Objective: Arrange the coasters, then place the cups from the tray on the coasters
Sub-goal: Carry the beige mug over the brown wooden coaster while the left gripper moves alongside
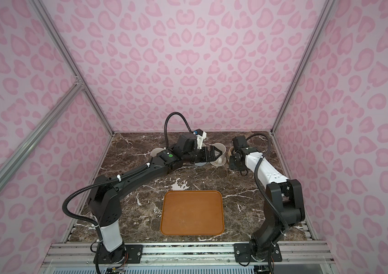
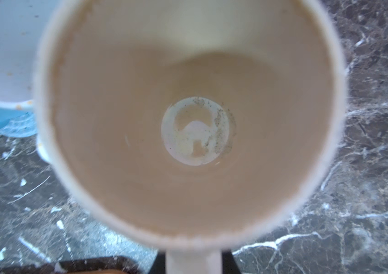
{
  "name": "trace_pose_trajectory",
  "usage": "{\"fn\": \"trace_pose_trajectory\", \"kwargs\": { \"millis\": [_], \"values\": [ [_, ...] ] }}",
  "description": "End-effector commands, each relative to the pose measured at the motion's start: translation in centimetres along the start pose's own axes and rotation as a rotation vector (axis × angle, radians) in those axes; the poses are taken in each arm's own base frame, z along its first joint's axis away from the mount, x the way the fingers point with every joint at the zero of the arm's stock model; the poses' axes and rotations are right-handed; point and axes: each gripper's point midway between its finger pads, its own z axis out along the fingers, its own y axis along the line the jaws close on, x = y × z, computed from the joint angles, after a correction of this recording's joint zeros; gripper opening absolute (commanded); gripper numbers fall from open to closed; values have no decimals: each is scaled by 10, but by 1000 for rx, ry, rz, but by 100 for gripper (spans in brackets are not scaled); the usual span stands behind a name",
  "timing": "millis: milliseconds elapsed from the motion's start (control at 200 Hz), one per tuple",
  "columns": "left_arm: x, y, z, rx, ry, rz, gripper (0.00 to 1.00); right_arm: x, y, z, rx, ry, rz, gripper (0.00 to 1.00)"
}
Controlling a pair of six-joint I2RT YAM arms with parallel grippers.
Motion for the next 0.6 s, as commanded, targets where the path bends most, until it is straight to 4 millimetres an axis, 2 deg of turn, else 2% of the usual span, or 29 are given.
{"fn": "trace_pose_trajectory", "kwargs": {
  "millis": [0,250,375,595],
  "values": [
    [-2,-2,8,10,15,-4,99,-22,-2,7,11,-72,3,0],
    [-1,9,24,-13,20,-22,99,-29,-7,23,31,-77,-4,0],
    [2,18,29,-29,28,-33,99,-32,-8,22,40,-113,-8,0],
    [4,22,35,-8,35,-55,99,-27,-15,32,77,-87,-17,0]
  ]
}}
